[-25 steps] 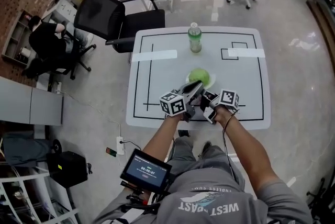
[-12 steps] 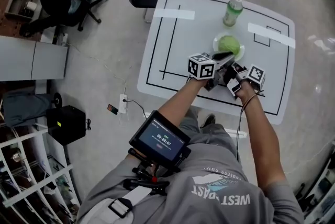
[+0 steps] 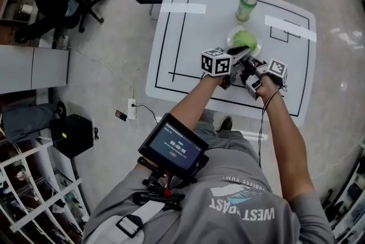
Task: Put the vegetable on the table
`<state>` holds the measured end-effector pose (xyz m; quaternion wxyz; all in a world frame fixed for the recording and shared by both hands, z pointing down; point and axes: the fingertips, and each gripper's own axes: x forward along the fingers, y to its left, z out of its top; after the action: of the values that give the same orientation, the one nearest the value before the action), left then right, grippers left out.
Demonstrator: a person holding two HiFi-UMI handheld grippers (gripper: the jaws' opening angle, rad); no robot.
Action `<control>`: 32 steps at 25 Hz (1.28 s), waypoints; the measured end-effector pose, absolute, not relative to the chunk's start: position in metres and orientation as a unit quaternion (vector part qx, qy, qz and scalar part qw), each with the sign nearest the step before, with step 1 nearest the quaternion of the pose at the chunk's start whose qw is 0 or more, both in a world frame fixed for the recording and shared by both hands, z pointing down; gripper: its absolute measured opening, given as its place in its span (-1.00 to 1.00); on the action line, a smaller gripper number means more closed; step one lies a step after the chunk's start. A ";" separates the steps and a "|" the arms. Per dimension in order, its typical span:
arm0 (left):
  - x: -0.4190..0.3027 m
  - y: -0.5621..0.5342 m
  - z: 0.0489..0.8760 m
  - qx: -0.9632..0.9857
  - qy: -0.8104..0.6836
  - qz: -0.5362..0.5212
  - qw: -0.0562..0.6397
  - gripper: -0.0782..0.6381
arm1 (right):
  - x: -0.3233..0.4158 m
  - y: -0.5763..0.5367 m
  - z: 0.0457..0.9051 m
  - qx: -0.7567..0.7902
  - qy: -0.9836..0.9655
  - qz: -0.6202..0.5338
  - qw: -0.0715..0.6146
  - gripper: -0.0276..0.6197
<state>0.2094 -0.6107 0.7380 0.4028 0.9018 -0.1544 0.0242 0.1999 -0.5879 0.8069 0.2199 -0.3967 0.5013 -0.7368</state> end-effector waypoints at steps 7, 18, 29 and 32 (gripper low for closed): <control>0.206 -0.616 0.737 0.892 -0.167 0.029 0.419 -0.65 | 0.190 -0.575 0.798 -0.386 0.485 -0.758 0.204 -0.57; 0.207 -0.611 0.695 0.900 -0.171 0.021 0.400 -0.65 | 0.189 -0.570 0.754 -0.367 0.513 -0.750 0.200 -0.57; 0.203 -0.577 0.621 0.922 -0.182 0.006 0.341 -0.66 | 0.204 -0.543 0.675 -0.349 0.603 -0.690 0.199 -0.57; 0.196 -0.565 0.591 0.931 -0.185 -0.002 0.315 -0.66 | 0.204 -0.534 0.645 -0.340 0.629 -0.669 0.204 -0.57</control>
<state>0.1964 -0.5649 0.5912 0.3153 0.9308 -0.1850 -0.0016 0.2041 -0.5345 0.6448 0.2036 -0.3398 0.6289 -0.6690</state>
